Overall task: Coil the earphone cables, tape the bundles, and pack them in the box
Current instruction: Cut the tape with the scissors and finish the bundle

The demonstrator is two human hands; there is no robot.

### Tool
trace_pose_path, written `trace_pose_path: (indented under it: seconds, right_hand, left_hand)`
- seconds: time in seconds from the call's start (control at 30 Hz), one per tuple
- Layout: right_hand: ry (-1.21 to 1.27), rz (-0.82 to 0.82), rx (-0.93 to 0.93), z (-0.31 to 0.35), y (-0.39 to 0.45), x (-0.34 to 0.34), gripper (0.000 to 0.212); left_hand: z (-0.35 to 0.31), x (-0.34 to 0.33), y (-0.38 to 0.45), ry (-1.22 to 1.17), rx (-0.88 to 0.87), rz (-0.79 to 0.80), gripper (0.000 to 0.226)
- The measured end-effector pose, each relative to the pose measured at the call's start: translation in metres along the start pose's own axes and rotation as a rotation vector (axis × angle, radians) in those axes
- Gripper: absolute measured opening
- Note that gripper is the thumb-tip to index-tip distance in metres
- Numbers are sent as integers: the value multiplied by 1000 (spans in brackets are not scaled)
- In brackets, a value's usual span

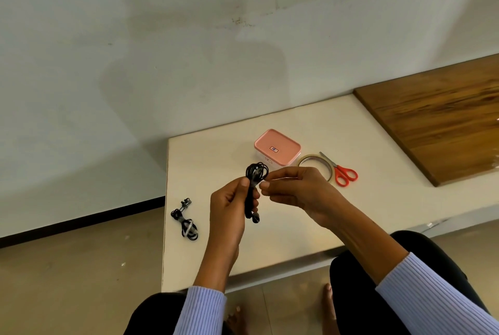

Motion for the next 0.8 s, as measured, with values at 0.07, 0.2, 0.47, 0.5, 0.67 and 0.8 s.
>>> trace_pose_path:
  seconds: [0.07, 0.2, 0.47, 0.5, 0.67, 0.8]
  right_hand:
    - [1, 4, 10, 0, 0, 3, 19]
    - [-2, 53, -10, -1, 0, 6, 19]
    - [-16, 336, -71, -4, 2, 6, 12]
    - [2, 360, -63, -5, 2, 5, 12]
    - [64, 435, -5, -7, 1, 4, 12]
    - [39, 373, 56, -10, 4, 3, 9]
  left_hand:
    - [-2, -1, 0, -2, -11, 24, 33]
    - [-3, 0, -1, -58, 22, 104, 33]
    - [-11, 6, -2, -54, 27, 311, 29]
    - [-12, 6, -3, -54, 21, 325, 29]
    - [-15, 8, -4, -146, 85, 337, 42]
    - [-16, 9, -2, -314, 235, 302, 29]
Point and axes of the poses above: each hand's wrist, its own y-axis towards the middle knuckle, its own x-axis out of the back of the hand, z = x × y, the point moved 1 cm from there along y, towards the middle knuckle, and after that the axes turned 10 degrees about z, right-handed, at the moved point
